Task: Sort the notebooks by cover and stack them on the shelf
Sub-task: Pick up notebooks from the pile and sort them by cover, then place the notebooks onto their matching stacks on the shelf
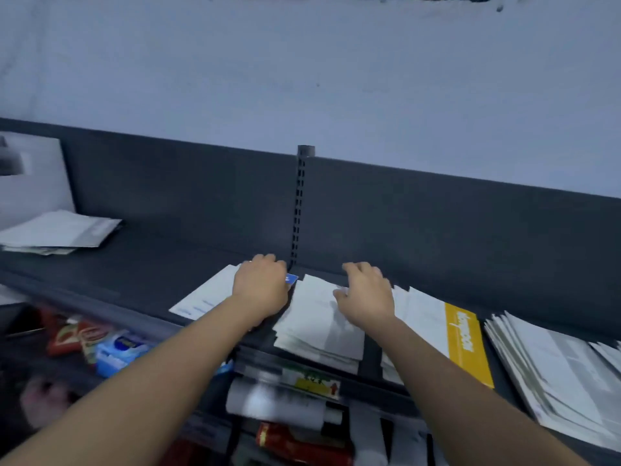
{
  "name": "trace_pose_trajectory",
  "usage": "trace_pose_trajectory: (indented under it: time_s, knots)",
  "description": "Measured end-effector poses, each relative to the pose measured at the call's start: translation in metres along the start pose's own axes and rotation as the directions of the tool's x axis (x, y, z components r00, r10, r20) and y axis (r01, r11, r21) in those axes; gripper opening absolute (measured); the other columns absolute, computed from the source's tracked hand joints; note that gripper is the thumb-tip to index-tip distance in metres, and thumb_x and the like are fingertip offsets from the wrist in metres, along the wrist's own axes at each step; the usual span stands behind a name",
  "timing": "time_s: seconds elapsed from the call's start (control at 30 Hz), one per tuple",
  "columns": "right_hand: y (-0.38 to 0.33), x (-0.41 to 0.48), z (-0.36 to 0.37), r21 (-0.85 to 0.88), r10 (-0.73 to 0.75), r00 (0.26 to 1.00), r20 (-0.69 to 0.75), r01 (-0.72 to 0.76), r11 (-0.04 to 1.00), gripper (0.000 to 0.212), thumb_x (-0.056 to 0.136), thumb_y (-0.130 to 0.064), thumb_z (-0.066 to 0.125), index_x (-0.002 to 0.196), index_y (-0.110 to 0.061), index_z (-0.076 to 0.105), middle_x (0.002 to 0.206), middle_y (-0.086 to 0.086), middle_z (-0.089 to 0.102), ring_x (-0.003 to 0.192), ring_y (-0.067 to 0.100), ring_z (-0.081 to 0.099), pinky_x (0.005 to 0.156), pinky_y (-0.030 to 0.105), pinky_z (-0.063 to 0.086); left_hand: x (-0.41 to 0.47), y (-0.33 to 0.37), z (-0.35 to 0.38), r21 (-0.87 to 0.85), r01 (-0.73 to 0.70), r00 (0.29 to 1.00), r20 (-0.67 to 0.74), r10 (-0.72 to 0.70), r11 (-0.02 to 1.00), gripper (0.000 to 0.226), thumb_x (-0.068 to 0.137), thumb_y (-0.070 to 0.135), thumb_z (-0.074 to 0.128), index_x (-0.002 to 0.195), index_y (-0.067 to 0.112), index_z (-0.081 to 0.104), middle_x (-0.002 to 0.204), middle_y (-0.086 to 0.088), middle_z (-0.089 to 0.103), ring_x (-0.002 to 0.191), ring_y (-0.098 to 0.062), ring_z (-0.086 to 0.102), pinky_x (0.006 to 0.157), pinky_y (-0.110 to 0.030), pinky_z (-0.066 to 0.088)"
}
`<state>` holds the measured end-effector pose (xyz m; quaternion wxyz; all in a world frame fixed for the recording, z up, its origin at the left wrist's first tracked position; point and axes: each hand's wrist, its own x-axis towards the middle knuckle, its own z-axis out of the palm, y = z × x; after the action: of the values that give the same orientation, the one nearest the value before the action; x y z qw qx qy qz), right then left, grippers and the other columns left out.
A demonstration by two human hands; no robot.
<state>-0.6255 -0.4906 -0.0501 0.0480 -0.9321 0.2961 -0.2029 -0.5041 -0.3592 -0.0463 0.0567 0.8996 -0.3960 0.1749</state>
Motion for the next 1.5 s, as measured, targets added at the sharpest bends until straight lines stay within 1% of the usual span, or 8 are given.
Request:
trace_pose_trajectory:
  time_s: [0.13, 0.27, 0.37, 0.77, 1.0, 1.27, 1.43, 1.5]
  knots:
    - [-0.069, 0.019, 0.020, 0.006, -0.152, 0.987, 0.043, 0.152, 0.988, 0.047, 0.094, -0.031, 0.052, 0.138, -0.018, 0.042, 0.136, 0.004, 0.046, 0.126, 0.025, 0.041, 0.102, 0.036, 0.034, -0.010, -0.071, -0.004, 0.063, 0.087, 0.996, 0.014, -0.088, 0.994, 0.036, 0.096, 0.038, 0.047, 0.122, 0.013, 0.054, 0.122, -0.006, 0.054, 0.116, -0.026, 0.050, 0.090, -0.036, 0.040]
    - [-0.141, 0.035, 0.043, 0.013, -0.250, 0.964, 0.088, 0.250, 0.968, 0.047, 0.093, -0.035, 0.053, 0.136, -0.019, 0.044, 0.136, 0.005, 0.046, 0.125, 0.026, 0.040, 0.102, 0.037, 0.033, -0.022, -0.142, -0.004, 0.089, 0.179, 0.983, 0.020, -0.182, 0.980, 0.033, 0.095, 0.036, 0.048, 0.115, 0.011, 0.055, 0.120, -0.007, 0.055, 0.115, -0.026, 0.049, 0.090, -0.036, 0.040]
    - [-0.195, 0.045, 0.062, 0.036, -0.318, 0.941, 0.118, 0.316, 0.948, 0.049, 0.093, -0.036, 0.054, 0.137, -0.019, 0.043, 0.136, 0.005, 0.045, 0.126, 0.026, 0.039, 0.103, 0.037, 0.033, -0.030, -0.197, -0.004, 0.110, 0.236, 0.971, 0.022, -0.239, 0.966, 0.034, 0.094, 0.036, 0.050, 0.117, 0.011, 0.054, 0.121, -0.007, 0.054, 0.118, -0.027, 0.048, 0.091, -0.036, 0.039]
    - [-0.380, 0.082, 0.130, 0.131, -0.438, 0.880, 0.186, 0.420, 0.898, 0.053, 0.092, -0.038, 0.055, 0.139, -0.019, 0.042, 0.139, 0.005, 0.045, 0.129, 0.025, 0.039, 0.104, 0.037, 0.034, -0.050, -0.388, 0.005, 0.158, 0.382, 0.919, 0.044, -0.393, 0.911, 0.038, 0.093, 0.036, 0.053, 0.120, 0.009, 0.054, 0.126, -0.009, 0.056, 0.122, -0.029, 0.048, 0.094, -0.039, 0.040]
    - [-0.442, 0.120, 0.167, 0.135, -0.447, 0.861, 0.244, 0.426, 0.894, 0.049, 0.092, -0.038, 0.055, 0.134, -0.017, 0.045, 0.135, 0.006, 0.046, 0.127, 0.026, 0.040, 0.104, 0.038, 0.036, -0.035, -0.463, 0.031, 0.198, 0.425, 0.892, 0.071, -0.446, 0.883, 0.036, 0.091, 0.033, 0.051, 0.121, 0.012, 0.055, 0.125, -0.007, 0.056, 0.121, -0.028, 0.048, 0.093, -0.038, 0.041]
    - [-0.495, 0.187, 0.219, 0.168, -0.430, 0.857, 0.284, 0.397, 0.902, 0.049, 0.092, -0.038, 0.055, 0.135, -0.016, 0.045, 0.136, 0.007, 0.046, 0.127, 0.026, 0.040, 0.103, 0.038, 0.036, 0.014, -0.541, 0.065, 0.202, 0.468, 0.864, 0.103, -0.493, 0.861, 0.035, 0.095, 0.034, 0.047, 0.120, 0.011, 0.054, 0.124, -0.009, 0.054, 0.119, -0.028, 0.047, 0.091, -0.038, 0.041]
    - [-0.515, 0.225, 0.249, 0.237, -0.358, 0.858, 0.369, 0.285, 0.929, 0.052, 0.093, -0.039, 0.052, 0.138, -0.014, 0.040, 0.136, 0.011, 0.042, 0.125, 0.030, 0.043, 0.098, 0.037, 0.041, 0.046, -0.578, 0.084, 0.156, 0.481, 0.855, 0.135, -0.501, 0.863, 0.025, 0.095, 0.022, 0.047, 0.115, 0.009, 0.054, 0.118, -0.010, 0.054, 0.111, -0.029, 0.052, 0.085, -0.038, 0.044]
    - [-0.521, 0.236, 0.261, 0.284, -0.316, 0.851, 0.419, 0.208, 0.936, 0.054, 0.093, -0.040, 0.052, 0.139, -0.014, 0.038, 0.136, 0.012, 0.042, 0.122, 0.030, 0.046, 0.092, 0.034, 0.042, 0.056, -0.589, 0.093, 0.144, 0.484, 0.849, 0.160, -0.503, 0.863, 0.023, 0.095, 0.018, 0.044, 0.114, 0.008, 0.053, 0.119, -0.010, 0.054, 0.111, -0.030, 0.052, 0.081, -0.036, 0.042]
